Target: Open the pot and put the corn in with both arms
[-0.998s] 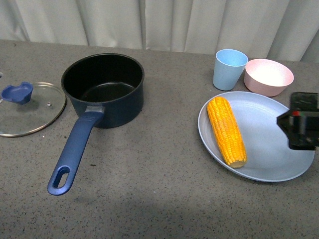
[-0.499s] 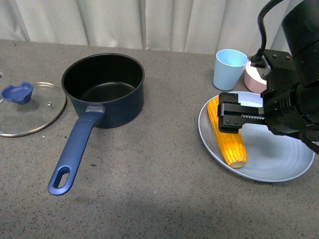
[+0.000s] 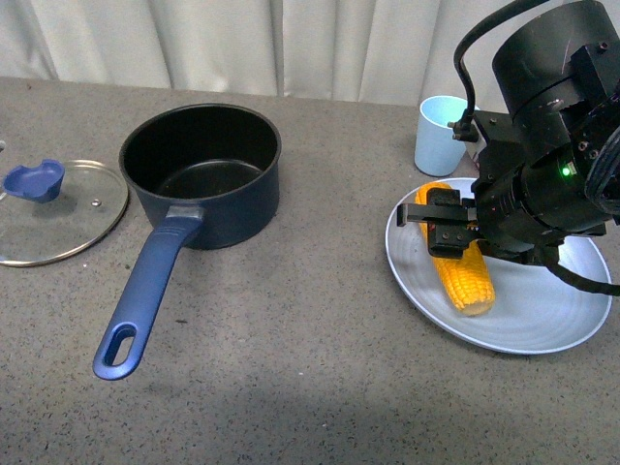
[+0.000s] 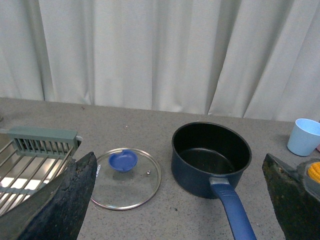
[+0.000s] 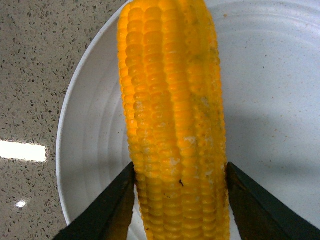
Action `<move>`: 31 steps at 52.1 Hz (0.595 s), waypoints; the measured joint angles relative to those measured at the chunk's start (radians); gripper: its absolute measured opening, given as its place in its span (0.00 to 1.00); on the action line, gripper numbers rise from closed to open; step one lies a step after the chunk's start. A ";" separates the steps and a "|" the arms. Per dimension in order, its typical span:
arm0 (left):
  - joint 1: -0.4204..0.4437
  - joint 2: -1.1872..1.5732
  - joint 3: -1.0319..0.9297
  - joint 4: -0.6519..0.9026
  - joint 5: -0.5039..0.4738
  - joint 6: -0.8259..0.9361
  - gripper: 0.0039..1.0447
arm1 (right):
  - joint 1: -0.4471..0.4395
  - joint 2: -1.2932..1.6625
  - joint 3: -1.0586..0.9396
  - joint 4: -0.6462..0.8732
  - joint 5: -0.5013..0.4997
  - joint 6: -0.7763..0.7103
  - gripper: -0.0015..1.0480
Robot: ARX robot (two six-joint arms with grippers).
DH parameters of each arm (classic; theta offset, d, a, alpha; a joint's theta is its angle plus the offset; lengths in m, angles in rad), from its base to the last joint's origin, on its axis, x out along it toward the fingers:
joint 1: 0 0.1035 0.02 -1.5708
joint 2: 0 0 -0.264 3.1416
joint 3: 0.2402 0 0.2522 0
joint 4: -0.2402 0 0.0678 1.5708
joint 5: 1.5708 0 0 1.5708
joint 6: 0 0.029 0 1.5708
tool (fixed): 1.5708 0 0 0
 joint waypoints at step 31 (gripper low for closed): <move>0.000 0.000 0.000 0.000 0.000 0.000 0.94 | -0.034 -0.138 -0.047 0.044 -0.182 -0.055 0.08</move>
